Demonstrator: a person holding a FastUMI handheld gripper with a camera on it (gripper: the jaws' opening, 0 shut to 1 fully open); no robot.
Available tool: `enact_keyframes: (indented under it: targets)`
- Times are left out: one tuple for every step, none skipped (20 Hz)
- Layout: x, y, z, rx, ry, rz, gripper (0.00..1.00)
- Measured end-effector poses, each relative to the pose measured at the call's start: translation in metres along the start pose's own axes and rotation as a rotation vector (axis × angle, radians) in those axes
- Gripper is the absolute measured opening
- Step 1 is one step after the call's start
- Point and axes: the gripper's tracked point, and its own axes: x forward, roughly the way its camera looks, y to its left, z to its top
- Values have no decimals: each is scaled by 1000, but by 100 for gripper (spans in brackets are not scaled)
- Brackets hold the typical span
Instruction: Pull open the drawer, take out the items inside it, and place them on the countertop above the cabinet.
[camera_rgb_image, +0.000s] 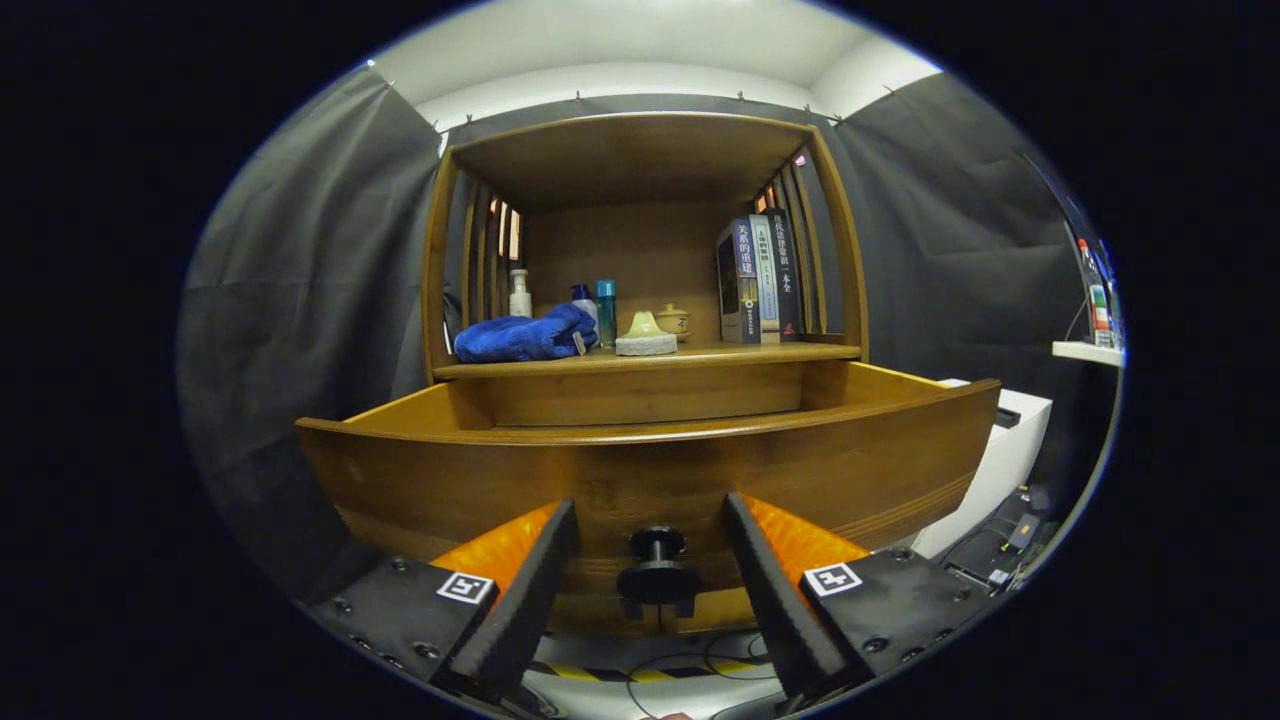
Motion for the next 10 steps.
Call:
enact_keyframes:
  targets:
    - [0,0,-2,-13,1,-1,97]
    - [0,0,-2,-21,-2,-2,97]
    - [0,0,-2,-22,-4,-1,98]
    - [1,1,-2,-19,-3,-1,98]
    - [0,1,-1,-13,-3,-1,98]
    - [1,1,-1,-9,4,-1,98]
    - [2,2,0,-8,9,-2,98]
    - [2,1,1,-10,17,-3,99]
    - [5,1,1,-7,24,-2,99]
    - [8,0,2,-5,30,-3,99]
